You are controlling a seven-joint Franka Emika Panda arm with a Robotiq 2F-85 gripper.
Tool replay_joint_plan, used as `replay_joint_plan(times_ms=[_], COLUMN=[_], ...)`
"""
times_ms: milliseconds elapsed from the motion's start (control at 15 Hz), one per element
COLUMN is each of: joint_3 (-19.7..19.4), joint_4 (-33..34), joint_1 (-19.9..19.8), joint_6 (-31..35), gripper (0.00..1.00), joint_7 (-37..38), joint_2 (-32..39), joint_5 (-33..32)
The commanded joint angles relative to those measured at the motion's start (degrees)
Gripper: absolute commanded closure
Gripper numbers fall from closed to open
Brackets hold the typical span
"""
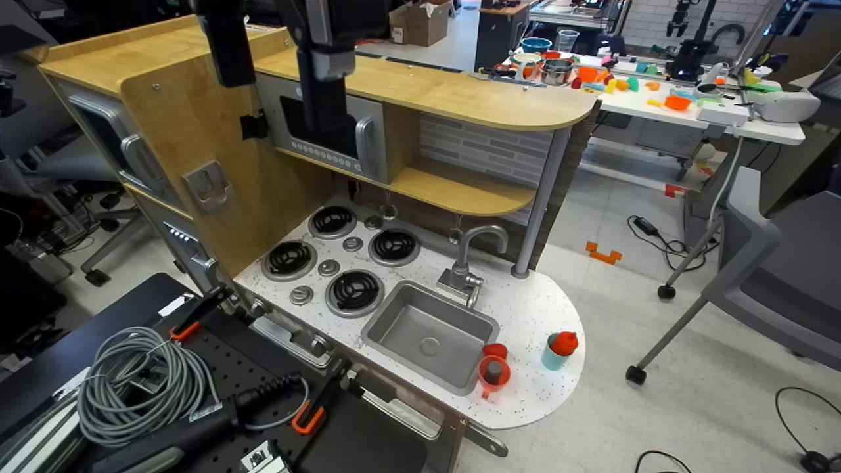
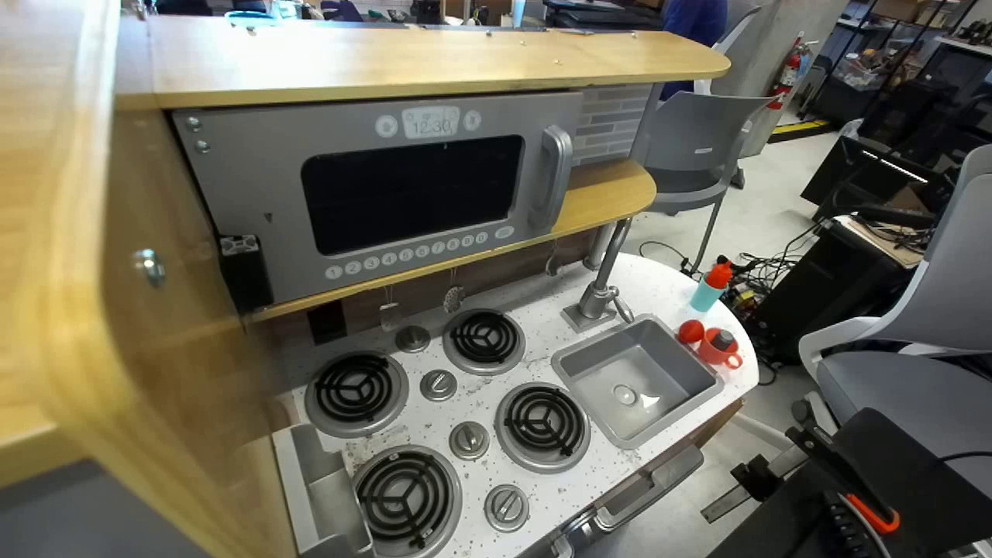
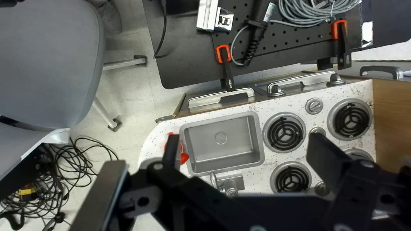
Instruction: Put the orange thing near the orange cup in the sink
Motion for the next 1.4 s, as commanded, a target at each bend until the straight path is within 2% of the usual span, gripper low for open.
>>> replay_joint_plan(times_ms=[0, 800, 1133, 1333], joint_3=[0.0, 0.1, -2.8, -5.9], joint_4=[0.2, 0.3, -0.2, -2.6], joint_1=[0.0, 0.7, -0.2, -0.7], joint_6=[-0.1, 1.2, 5.5, 14.8], gripper=[0.00, 0.00, 0.00, 0.00], joint_7=[0.0, -1.1, -7.8, -13.5], joint_2=[0.1, 1.4, 4.4, 9.4], joint_5=[0.0, 0.2, -1.5, -0.8])
